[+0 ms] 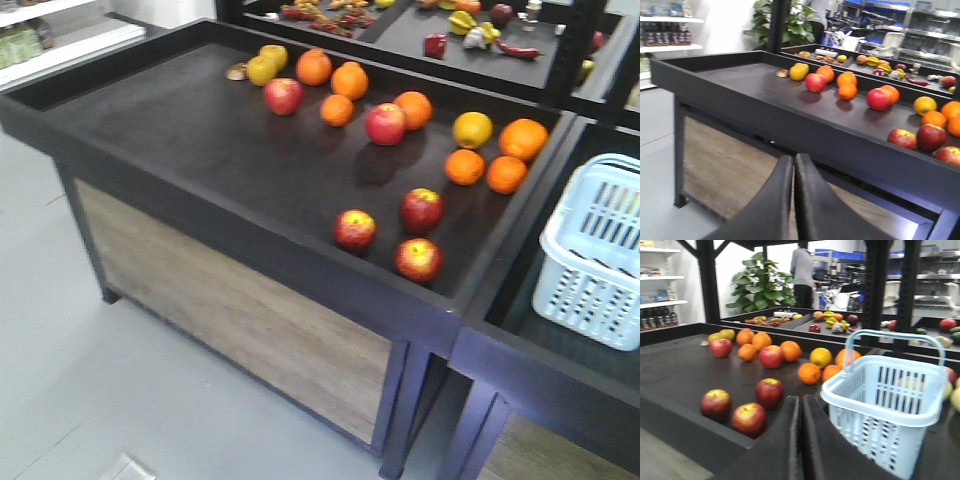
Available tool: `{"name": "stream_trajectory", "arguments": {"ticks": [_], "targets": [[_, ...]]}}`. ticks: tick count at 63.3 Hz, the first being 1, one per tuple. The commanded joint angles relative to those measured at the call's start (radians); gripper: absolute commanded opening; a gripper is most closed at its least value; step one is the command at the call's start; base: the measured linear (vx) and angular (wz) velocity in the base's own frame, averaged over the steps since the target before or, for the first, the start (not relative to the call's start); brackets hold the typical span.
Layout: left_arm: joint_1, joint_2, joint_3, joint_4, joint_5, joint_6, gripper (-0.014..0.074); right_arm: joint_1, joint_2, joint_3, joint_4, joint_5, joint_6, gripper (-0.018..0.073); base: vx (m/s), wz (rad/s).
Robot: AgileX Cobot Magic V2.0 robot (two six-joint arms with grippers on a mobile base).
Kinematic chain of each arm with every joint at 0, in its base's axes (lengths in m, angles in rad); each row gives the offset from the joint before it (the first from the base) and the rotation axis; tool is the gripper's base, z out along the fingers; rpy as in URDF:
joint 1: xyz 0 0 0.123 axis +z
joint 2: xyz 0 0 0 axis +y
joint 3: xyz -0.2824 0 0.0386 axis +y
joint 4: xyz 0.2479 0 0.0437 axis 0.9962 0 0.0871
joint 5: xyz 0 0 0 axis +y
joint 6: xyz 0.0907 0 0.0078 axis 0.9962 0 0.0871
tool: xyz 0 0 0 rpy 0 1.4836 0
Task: Pick three apples into basket with both arms
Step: 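Position the base at the produce table beside the light-blue basket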
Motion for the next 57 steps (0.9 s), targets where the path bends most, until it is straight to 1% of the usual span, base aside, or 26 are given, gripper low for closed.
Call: {"name": "stream_trajectory", "arguments": {"ticks": [1,57], "targets": [[-0.005,-0.013,-0.025,-0.007,-0.069,-0.003,-0.0006,-0.007,-0.012,0.013,-0.009,-0.07,-0.008,-0.0005,0.1,-0.41],[-0.005,-0.013,-0.025,-0.007,-0.069,-0.003,-0.0006,-0.007,-0.012,0.013,-0.009,-0.07,-0.008,-0.0005,0.1,-0.38]]}}
